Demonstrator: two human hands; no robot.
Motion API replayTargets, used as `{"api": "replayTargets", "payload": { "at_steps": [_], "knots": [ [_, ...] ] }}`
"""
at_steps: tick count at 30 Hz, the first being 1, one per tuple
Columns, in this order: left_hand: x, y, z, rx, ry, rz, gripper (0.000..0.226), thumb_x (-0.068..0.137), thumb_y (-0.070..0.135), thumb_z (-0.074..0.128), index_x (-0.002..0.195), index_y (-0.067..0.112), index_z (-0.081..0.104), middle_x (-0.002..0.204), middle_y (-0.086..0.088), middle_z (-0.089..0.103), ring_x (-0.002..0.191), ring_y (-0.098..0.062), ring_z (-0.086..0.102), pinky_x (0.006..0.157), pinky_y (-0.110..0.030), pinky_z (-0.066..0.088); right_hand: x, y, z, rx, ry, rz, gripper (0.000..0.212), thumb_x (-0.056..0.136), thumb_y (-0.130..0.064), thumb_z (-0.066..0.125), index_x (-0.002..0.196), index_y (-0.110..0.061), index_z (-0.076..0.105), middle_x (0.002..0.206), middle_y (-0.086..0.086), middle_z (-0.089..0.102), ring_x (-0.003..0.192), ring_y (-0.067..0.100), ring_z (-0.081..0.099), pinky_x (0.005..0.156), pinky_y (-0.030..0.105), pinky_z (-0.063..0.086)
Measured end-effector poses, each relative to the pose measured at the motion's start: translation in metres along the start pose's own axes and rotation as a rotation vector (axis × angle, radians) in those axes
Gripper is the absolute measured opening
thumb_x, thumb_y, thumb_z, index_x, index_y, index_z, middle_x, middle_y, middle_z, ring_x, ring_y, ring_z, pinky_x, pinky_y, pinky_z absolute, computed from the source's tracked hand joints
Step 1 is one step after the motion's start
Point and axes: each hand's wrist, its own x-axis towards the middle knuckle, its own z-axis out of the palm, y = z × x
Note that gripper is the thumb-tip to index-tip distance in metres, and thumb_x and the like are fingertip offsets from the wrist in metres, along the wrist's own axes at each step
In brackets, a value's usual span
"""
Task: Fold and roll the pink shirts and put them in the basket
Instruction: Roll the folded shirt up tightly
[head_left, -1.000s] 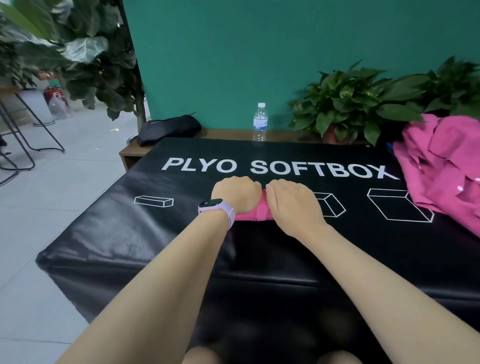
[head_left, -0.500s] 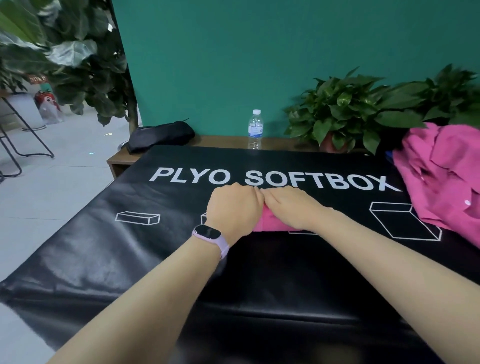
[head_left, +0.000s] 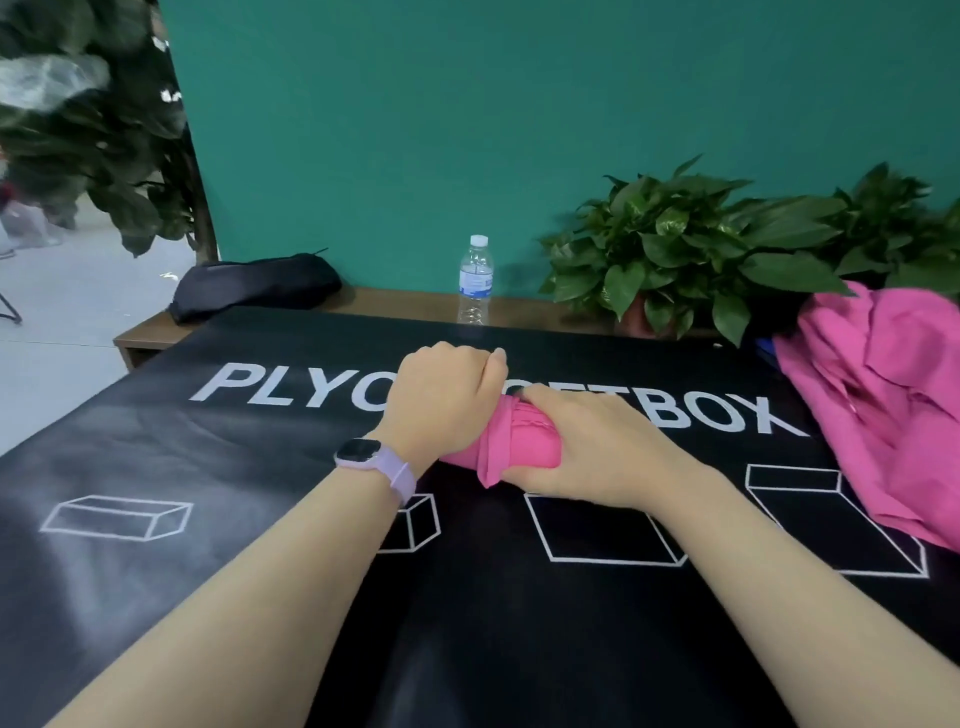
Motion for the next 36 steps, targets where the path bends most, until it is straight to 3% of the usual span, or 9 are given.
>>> {"api": "replayTargets", "payload": {
  "at_steps": [3, 8, 14, 18, 22, 25, 29, 33, 36],
  "knots": [
    [0.005, -0.005, 0.005, -0.042, 0.007, -0.053, 0.062, 0.096, 0.047, 0.019, 0.068, 0.02, 0.067, 0.059, 0.001, 0.059, 0.061, -0.025, 0.054, 0.06, -0.037, 0.041, 0.006, 0.007, 0.006, 0.063, -0.014, 0.003, 0.053, 0.068, -0.079, 0.064, 0.101, -0.041, 0.048, 0.082, -0.018, 0.062, 0.075, 0.004, 0.059, 0.068, 0.03, 0.049],
    [-0.001, -0.006, 0.004, -0.147, -0.037, -0.095, 0.06, 0.098, 0.048, 0.022, 0.076, 0.019, 0.071, 0.065, 0.001, 0.066, 0.066, -0.024, 0.061, 0.069, -0.042, 0.05, 0.009, 0.017, 0.006, 0.29, -0.039, 0.07, 0.053, 0.066, -0.076, 0.07, 0.11, -0.048, 0.057, 0.091, -0.016, 0.068, 0.083, 0.004, 0.064, 0.077, 0.036, 0.055],
    [-0.008, -0.01, 0.002, -0.353, -0.084, -0.076, 0.058, 0.1, 0.053, 0.022, 0.083, 0.021, 0.067, 0.073, 0.002, 0.067, 0.074, -0.018, 0.062, 0.072, -0.043, 0.05, -0.002, 0.025, 0.0, 0.325, -0.01, 0.076, 0.034, 0.071, -0.076, 0.069, 0.094, -0.056, 0.055, 0.086, -0.019, 0.066, 0.076, 0.003, 0.063, 0.069, 0.032, 0.053],
    [-0.012, -0.006, 0.008, -0.559, -0.204, -0.07, 0.056, 0.105, 0.049, 0.027, 0.088, 0.01, 0.063, 0.082, -0.007, 0.065, 0.08, -0.024, 0.06, 0.079, -0.05, 0.048, -0.014, 0.039, -0.009, 0.392, -0.053, 0.134, 0.046, 0.071, -0.073, 0.073, 0.104, -0.041, 0.064, 0.093, -0.017, 0.069, 0.082, 0.004, 0.065, 0.077, 0.038, 0.057],
    [-0.014, -0.001, 0.014, -0.636, -0.193, -0.135, 0.055, 0.106, 0.048, 0.031, 0.086, 0.006, 0.062, 0.082, -0.014, 0.063, 0.079, -0.03, 0.058, 0.078, -0.052, 0.047, -0.015, 0.038, -0.011, 0.357, -0.104, 0.161, 0.05, 0.065, -0.072, 0.075, 0.106, -0.046, 0.059, 0.097, -0.018, 0.067, 0.087, 0.0, 0.063, 0.077, 0.03, 0.054],
    [-0.013, 0.0, 0.015, -0.659, -0.197, -0.165, 0.051, 0.106, 0.047, 0.032, 0.086, 0.014, 0.065, 0.082, -0.007, 0.066, 0.08, -0.024, 0.06, 0.079, -0.048, 0.049, -0.015, 0.035, -0.01, 0.314, -0.132, 0.173, 0.055, 0.059, -0.067, 0.08, 0.105, -0.052, 0.052, 0.097, -0.016, 0.064, 0.087, 0.002, 0.061, 0.076, 0.028, 0.052],
    [-0.013, 0.0, 0.017, -0.662, -0.18, -0.165, 0.046, 0.107, 0.044, 0.032, 0.087, 0.021, 0.067, 0.081, 0.001, 0.067, 0.08, -0.016, 0.062, 0.08, -0.044, 0.051, -0.017, 0.029, -0.009, 0.294, -0.084, 0.184, 0.078, 0.063, -0.063, 0.08, 0.131, -0.059, 0.041, 0.108, -0.018, 0.063, 0.101, 0.004, 0.058, 0.087, 0.033, 0.053],
    [-0.015, -0.003, 0.017, -0.621, -0.158, -0.134, 0.048, 0.107, 0.048, 0.028, 0.093, 0.027, 0.068, 0.088, 0.006, 0.067, 0.089, -0.012, 0.062, 0.084, -0.043, 0.049, -0.019, 0.026, -0.009, 0.29, -0.051, 0.169, 0.076, 0.067, -0.058, 0.078, 0.135, -0.057, 0.042, 0.102, -0.016, 0.067, 0.093, 0.006, 0.063, 0.082, 0.036, 0.056],
    [-0.015, -0.007, 0.014, -0.627, -0.085, -0.121, 0.05, 0.107, 0.048, 0.025, 0.112, 0.025, 0.069, 0.106, 0.013, 0.065, 0.108, -0.007, 0.059, 0.098, -0.038, 0.046, -0.019, 0.026, -0.007, 0.258, -0.016, 0.186, 0.072, 0.069, -0.058, 0.075, 0.134, -0.056, 0.043, 0.099, -0.017, 0.067, 0.091, 0.006, 0.062, 0.082, 0.035, 0.054]
  ]
}}
